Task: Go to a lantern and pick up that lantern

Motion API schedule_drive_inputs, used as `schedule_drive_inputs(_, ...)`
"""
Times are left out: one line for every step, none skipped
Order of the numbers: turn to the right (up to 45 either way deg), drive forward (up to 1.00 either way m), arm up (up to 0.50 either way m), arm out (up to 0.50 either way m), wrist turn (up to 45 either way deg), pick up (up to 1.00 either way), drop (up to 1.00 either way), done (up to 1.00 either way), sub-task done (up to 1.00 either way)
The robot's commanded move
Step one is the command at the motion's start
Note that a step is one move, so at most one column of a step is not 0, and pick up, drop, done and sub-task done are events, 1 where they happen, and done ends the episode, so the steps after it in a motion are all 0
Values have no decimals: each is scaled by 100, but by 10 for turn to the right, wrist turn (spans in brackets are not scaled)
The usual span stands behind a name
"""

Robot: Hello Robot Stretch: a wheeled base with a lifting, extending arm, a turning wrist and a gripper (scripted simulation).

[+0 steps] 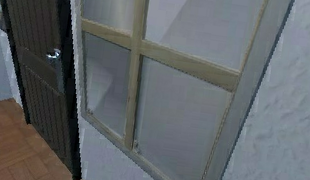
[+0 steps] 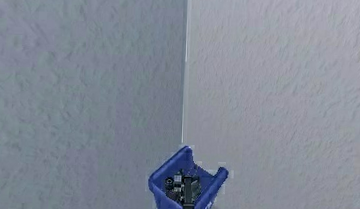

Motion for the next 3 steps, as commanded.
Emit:
schedule_drive_inputs(0,0,0,0,0,100,0,0,0)
schedule_drive_inputs(0,0,10,0,0,0,0,0,0)
schedule_drive_inputs(0,0,0,0,0,0,0,100,0)
